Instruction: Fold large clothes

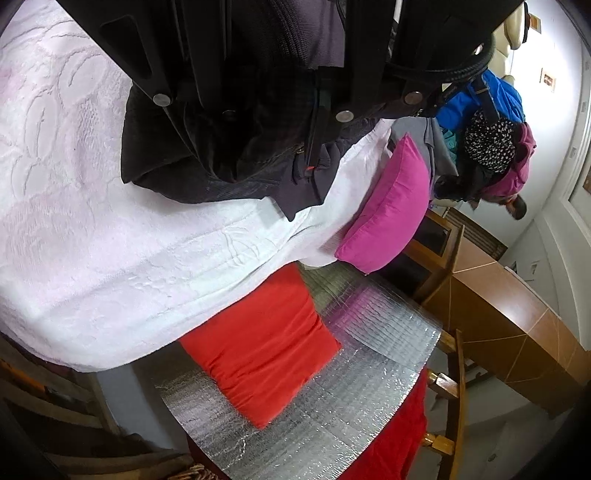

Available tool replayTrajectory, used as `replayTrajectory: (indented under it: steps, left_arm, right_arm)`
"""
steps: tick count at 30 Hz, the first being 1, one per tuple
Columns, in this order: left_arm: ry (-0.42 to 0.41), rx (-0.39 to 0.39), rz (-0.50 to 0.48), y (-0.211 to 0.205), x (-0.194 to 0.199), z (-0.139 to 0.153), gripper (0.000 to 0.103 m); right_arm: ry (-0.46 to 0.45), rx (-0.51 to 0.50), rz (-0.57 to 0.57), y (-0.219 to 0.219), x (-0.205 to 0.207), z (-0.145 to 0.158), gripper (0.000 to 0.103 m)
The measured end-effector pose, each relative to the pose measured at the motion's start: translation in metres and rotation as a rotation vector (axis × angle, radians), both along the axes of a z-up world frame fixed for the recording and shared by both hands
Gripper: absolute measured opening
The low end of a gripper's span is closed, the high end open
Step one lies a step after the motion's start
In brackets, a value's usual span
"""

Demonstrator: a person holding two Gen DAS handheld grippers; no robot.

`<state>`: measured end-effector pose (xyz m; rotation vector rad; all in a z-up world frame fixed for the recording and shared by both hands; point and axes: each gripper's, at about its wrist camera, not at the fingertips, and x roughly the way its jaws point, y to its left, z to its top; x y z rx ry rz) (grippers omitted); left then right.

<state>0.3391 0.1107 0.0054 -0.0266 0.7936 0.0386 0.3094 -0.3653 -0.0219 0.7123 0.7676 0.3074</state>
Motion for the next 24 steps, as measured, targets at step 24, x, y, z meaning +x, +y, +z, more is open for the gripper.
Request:
replayTrajectory:
  steps: [24]
  left_arm:
    - [0.092,-0.045,0.014,-0.003,0.057,-0.032,0.012]
  right_arm:
    - [0.135,-0.06,-0.007,-0.01,0.063,-0.041,0.018]
